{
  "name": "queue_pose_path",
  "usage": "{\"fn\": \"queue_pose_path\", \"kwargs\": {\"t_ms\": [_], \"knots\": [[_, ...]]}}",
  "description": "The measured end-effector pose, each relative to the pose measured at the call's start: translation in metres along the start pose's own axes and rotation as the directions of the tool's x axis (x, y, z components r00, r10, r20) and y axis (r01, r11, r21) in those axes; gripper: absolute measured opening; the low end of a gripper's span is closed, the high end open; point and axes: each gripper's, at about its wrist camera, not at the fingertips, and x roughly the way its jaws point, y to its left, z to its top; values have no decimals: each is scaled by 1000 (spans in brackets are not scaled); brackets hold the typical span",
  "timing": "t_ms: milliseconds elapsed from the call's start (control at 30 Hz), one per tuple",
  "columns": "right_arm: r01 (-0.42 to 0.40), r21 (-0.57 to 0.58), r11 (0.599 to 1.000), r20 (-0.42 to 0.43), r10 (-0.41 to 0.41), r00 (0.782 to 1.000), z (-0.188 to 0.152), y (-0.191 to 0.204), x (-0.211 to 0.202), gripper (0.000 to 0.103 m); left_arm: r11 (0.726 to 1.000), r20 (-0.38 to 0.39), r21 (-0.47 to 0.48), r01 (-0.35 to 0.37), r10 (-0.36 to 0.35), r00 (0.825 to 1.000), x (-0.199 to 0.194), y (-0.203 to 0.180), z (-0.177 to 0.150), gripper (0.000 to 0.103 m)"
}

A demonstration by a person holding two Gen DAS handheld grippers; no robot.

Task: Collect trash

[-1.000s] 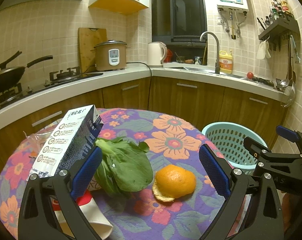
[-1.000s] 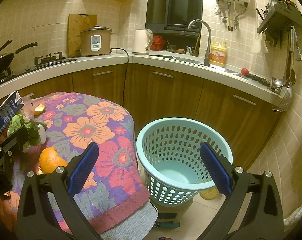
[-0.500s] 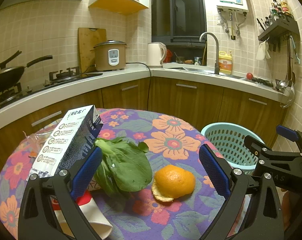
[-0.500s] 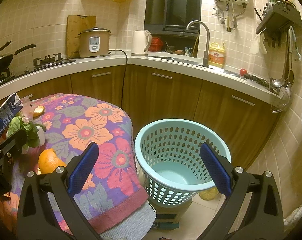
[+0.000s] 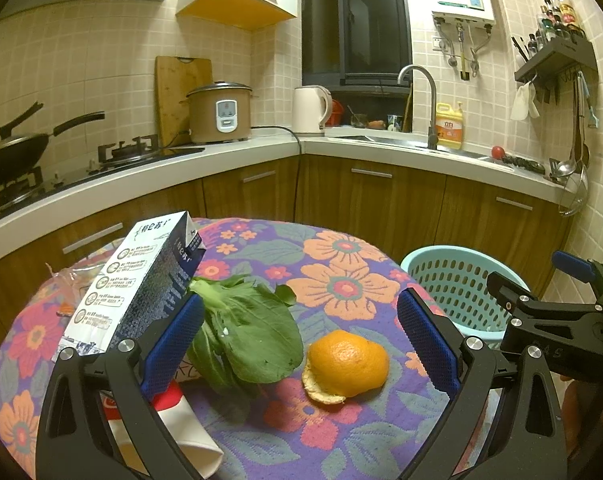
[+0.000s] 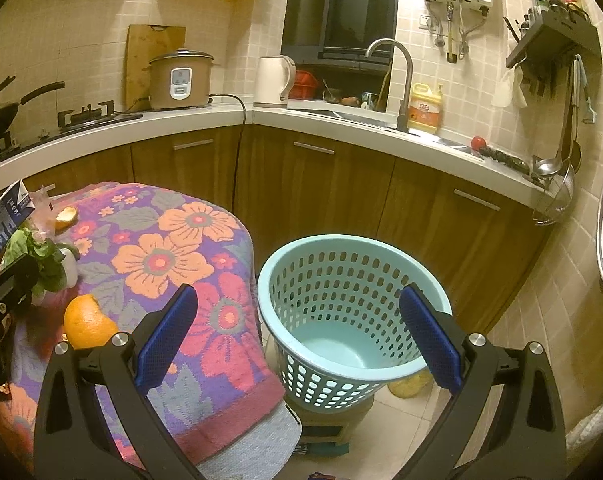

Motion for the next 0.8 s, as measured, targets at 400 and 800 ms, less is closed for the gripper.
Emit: {"fn": "queue_pose_path", "kwargs": {"t_ms": [400, 800], "knots": [[-3, 8, 1000, 3, 3, 1000, 0, -2, -1, 96, 1000, 4, -1, 7, -7, 1000, 0, -2, 2, 94], [-193, -40, 980, 52, 195, 980, 4, 24, -21, 88, 995, 95, -96, -1, 10, 995, -67, 45, 20, 94]]}}
